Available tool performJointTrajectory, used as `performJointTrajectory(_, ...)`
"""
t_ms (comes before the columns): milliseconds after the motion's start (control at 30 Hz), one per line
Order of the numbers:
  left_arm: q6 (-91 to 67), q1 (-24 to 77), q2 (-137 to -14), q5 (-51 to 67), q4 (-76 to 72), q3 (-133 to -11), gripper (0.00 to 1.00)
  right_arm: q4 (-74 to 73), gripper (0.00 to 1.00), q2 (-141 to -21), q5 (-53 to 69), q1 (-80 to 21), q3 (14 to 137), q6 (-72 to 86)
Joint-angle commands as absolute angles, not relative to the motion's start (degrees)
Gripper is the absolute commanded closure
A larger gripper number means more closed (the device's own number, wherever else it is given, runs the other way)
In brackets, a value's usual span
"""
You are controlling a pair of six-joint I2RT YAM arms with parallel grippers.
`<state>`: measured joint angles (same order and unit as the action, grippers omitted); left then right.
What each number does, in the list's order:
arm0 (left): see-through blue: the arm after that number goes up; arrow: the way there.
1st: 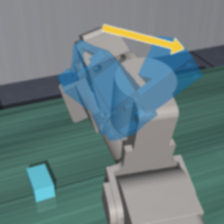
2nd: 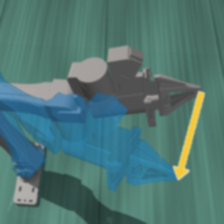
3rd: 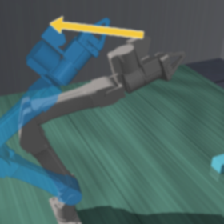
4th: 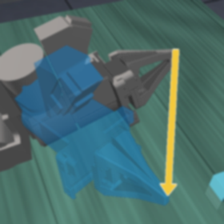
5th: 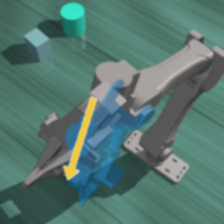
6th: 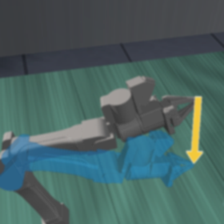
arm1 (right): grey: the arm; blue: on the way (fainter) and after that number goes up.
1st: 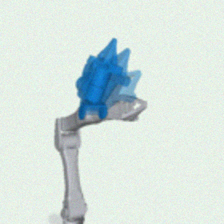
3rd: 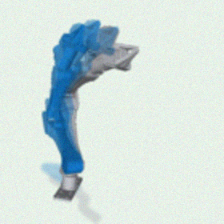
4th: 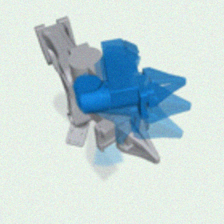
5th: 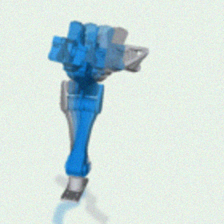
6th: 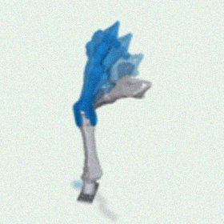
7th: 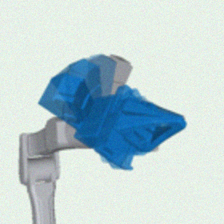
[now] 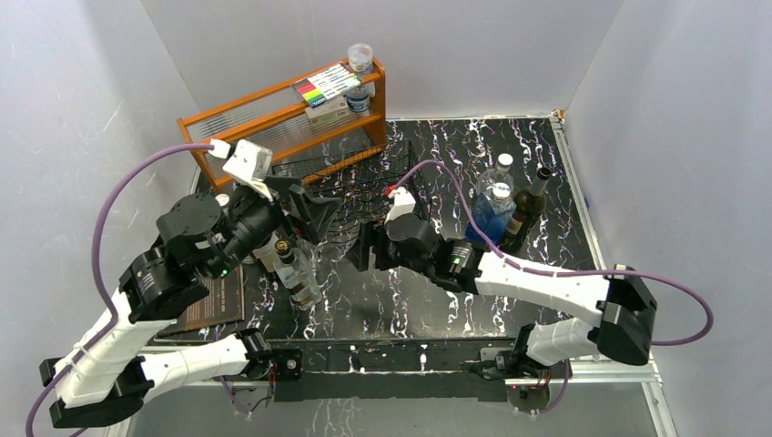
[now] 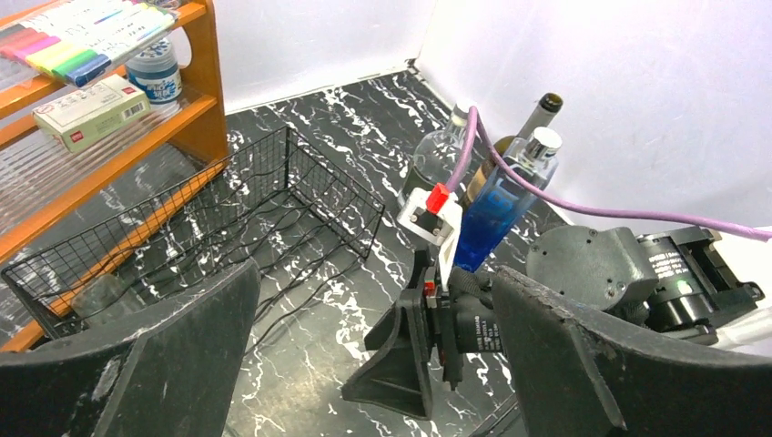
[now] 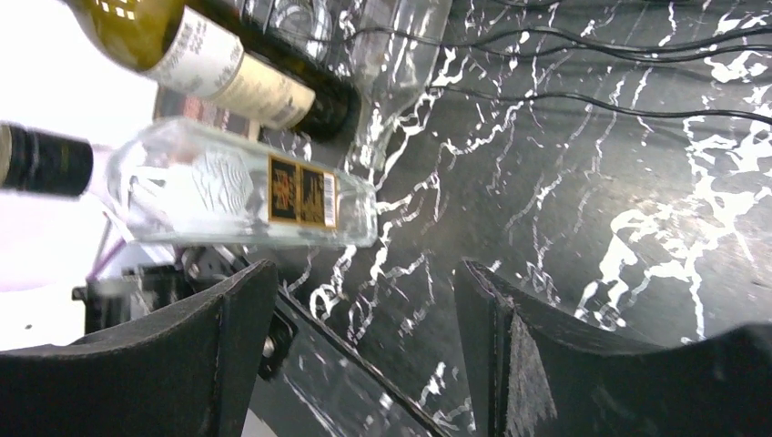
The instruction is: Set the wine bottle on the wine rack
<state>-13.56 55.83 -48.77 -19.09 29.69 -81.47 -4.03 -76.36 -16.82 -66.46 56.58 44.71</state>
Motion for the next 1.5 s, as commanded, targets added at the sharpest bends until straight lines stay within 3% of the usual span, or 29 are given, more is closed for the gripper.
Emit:
performJointTrajectory(0,-15.4,55.7,-45.1,-17.9,27.3,-80.0,0.02,-10.1,0.18,-72.1,-12.0,-66.4,59.2,33.9)
performJointTrajectory(200,-16.2,55.7,-41.5,-18.9,28.3,-78.2,0.02,-7.7,0.18,-72.5,-1.0,-66.5,63.0,28.5)
performJointTrajectory(433,-16.6,55.7,-39.0,-21.3,31.6,-80.3,0.02,-0.5,0.17,-75.7,1.9,-67.6,66.9,28.0)
performJointTrajectory(1100,-13.0,55.6,-35.9,-31.2,33.3,-90.7,0.02,-6.6,0.19,-98.4,-22.5,-78.2,93.0,23.4)
performJointTrajectory(1467,-12.9,55.7,-34.5,-32.8,33.4,-89.0,0.02,-9.0,0.35,-104.3,-28.0,-80.5,98.2,20.5)
